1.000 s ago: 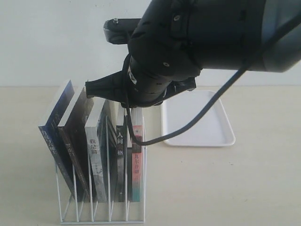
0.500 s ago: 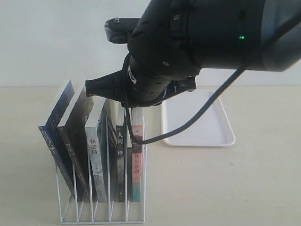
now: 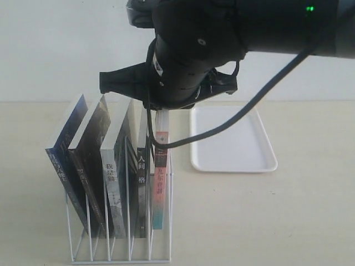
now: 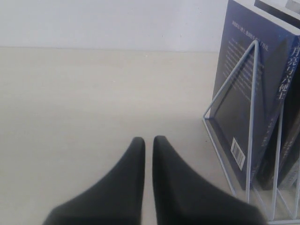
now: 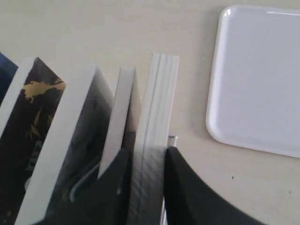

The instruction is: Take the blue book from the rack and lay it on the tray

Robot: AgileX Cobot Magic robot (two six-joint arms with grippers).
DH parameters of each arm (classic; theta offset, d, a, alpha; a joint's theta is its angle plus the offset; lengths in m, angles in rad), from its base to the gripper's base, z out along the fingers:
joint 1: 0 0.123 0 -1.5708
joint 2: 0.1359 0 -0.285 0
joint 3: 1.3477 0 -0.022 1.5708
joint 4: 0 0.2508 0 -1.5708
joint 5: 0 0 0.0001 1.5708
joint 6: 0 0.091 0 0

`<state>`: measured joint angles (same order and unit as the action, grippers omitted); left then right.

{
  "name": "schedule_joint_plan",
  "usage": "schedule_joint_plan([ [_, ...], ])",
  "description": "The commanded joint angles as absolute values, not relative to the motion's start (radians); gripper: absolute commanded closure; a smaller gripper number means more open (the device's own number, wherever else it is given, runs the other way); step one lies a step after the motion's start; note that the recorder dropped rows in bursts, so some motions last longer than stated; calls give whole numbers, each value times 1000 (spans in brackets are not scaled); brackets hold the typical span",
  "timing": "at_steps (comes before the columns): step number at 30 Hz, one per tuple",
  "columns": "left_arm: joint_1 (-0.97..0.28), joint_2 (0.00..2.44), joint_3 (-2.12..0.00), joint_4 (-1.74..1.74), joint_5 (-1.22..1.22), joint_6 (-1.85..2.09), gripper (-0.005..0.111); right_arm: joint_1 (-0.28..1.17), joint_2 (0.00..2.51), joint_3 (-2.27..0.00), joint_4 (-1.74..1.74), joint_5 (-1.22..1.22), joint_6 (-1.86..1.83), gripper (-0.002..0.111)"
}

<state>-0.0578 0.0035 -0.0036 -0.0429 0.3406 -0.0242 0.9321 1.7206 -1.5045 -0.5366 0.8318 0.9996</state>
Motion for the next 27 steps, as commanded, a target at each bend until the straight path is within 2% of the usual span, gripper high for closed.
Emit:
schedule_joint_plan([
  [1,-54,0,0,-40,336,-33,101,949,1695,-1579,-571,880,957,108],
  [12,-54,0,0,-40,336,-33,101,977,1695,-1709,-564,986,896,108],
  [27,-54,0,0,-40,336,-33,101,977,1707,-1649,-564,994,933,108],
])
